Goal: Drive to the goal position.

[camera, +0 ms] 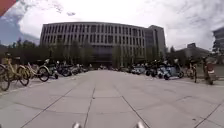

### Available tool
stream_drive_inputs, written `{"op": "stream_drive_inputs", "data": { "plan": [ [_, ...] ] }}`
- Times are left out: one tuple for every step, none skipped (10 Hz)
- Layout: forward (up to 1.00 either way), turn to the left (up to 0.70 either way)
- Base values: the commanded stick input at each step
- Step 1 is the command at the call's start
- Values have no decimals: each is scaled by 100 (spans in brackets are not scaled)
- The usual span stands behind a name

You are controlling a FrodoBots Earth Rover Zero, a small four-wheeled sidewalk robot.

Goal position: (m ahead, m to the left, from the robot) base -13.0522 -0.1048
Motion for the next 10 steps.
{"op": "stream_drive_inputs", "data": {
  "plan": [
    [0,0],
    [0,0],
    [0,0],
    [11,0],
    [43,0],
    [70,0],
    [70,0],
    [70,0],
    [70,0],
    [70,0]
  ]
}}
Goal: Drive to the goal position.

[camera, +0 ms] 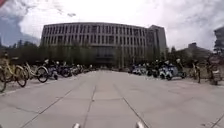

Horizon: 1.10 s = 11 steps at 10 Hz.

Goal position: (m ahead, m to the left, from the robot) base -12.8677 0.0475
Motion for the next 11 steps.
{"op": "stream_drive_inputs", "data": {
  "plan": [
    [70,0],
    [70,0],
    [70,0],
    [70,0],
    [70,0],
    [70,0],
    [70,0],
    [70,0],
    [70,0],
    [70,0],
    [70,0]
  ]
}}
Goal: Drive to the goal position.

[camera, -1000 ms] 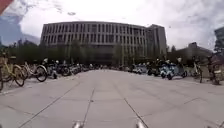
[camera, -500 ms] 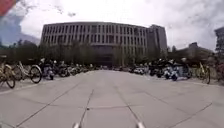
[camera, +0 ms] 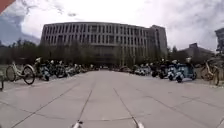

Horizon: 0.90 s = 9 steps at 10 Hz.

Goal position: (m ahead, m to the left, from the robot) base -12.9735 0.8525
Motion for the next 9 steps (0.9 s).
{"op": "stream_drive_inputs", "data": {
  "plan": [
    [70,0],
    [70,0],
    [64,0],
    [25,0],
    [0,0],
    [0,0],
    [0,0],
    [0,0],
    [70,0]
  ]
}}
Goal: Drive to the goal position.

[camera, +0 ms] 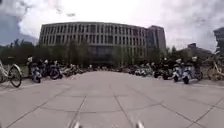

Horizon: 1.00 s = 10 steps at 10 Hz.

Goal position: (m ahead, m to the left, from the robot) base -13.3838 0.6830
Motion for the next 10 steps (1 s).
{"op": "stream_drive_inputs", "data": {
  "plan": [
    [70,0],
    [70,0],
    [70,0],
    [70,0],
    [70,0],
    [70,0],
    [70,0],
    [70,0],
    [70,0],
    [70,0]
  ]
}}
